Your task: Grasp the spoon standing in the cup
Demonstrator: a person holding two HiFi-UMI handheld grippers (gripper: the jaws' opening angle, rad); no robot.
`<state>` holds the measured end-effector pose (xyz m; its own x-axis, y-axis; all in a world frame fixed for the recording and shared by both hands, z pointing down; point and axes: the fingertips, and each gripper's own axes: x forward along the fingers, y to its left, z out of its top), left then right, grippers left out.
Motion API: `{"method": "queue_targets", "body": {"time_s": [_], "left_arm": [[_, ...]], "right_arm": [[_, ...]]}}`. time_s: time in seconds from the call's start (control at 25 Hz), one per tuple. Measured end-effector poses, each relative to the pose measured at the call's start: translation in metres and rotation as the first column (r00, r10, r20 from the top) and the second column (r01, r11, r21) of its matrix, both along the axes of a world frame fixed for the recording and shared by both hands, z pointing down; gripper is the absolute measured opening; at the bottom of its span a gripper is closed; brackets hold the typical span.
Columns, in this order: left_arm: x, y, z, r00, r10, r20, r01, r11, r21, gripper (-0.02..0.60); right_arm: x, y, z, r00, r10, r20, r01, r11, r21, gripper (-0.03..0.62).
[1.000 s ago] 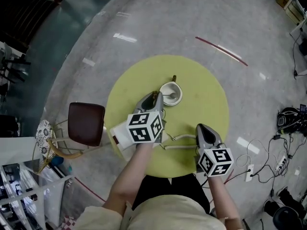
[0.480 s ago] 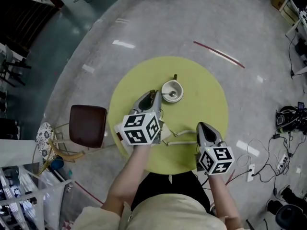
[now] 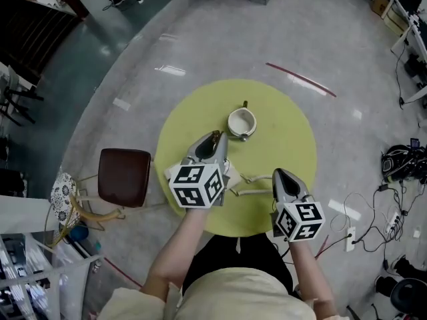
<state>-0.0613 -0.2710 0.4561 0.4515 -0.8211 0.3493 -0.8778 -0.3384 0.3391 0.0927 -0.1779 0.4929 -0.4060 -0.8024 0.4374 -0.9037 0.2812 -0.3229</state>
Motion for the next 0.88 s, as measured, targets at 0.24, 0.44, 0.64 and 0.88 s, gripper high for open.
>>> {"method": "queue_targets", "body": {"time_s": [0.24, 0.44, 0.64, 0.88], "left_arm": [[0.000, 0.025, -0.002, 1.000, 0.031, -0.003, -0.031, 0.999, 0.006, 0.057], [-0.006, 0.039, -0.007, 0.999, 0.050, 0.001, -0.050, 0.999, 0.018, 0.057], [-0.004, 0.050, -0.007, 0.997, 0.073, 0.006, -0.074, 0.997, 0.021, 0.057], [0.000, 0.071, -0.004, 0.994, 0.110, 0.021, -0.111, 0.994, 0.019, 0.057]], "right_arm": [[-0.007, 0.014, -0.006, 1.000, 0.005, -0.004, -0.005, 1.000, 0.023, 0.000], [-0.015, 0.023, -0.011, 1.000, 0.012, -0.009, -0.012, 0.999, 0.035, 0.000], [-0.016, 0.031, -0.015, 1.000, 0.019, -0.015, -0.018, 0.999, 0.043, 0.000], [-0.019, 0.042, -0.019, 1.000, 0.021, -0.021, -0.020, 0.998, 0.054, 0.001]]}}
